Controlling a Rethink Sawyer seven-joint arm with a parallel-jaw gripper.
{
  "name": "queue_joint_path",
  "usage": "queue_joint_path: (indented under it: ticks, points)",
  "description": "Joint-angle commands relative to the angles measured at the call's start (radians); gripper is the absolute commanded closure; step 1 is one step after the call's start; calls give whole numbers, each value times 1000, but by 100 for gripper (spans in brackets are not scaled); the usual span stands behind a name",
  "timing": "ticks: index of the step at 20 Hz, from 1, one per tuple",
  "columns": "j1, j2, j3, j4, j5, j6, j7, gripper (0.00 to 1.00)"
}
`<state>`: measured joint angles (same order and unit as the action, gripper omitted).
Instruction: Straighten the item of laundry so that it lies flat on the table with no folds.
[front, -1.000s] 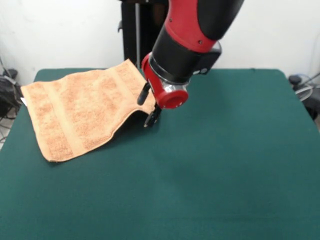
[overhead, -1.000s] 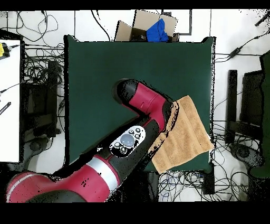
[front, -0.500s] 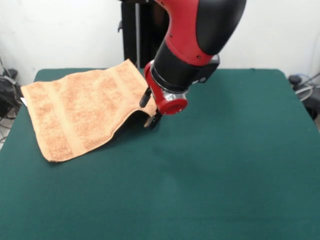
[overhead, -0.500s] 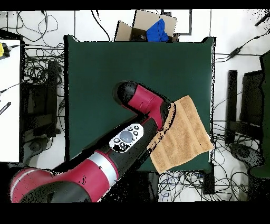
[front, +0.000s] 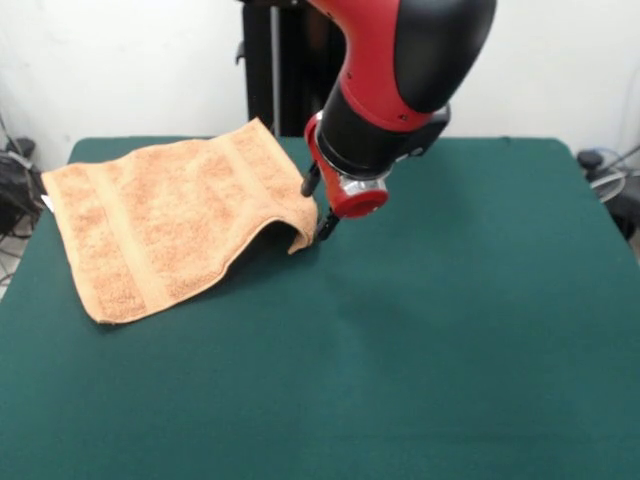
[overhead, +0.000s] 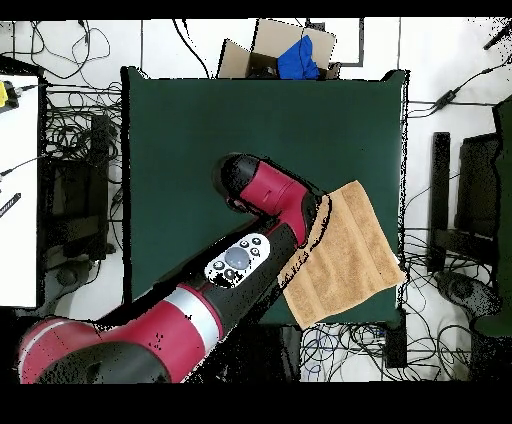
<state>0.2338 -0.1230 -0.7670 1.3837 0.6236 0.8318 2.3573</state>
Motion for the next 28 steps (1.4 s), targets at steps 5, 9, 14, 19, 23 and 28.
queue_joint_path:
  ticks: [5,9,14,19,23,28]
  points:
    - [30,72,1,-37,2,-34,330,100]
    - [29,101,-23,-60,16,-98,341,100]
    - [37,125,-39,-66,49,-132,383,100]
    - [40,138,-44,-62,74,-171,394,100]
    - [27,153,-25,-64,105,-229,402,100]
    - [11,174,-8,-80,125,-267,405,100]
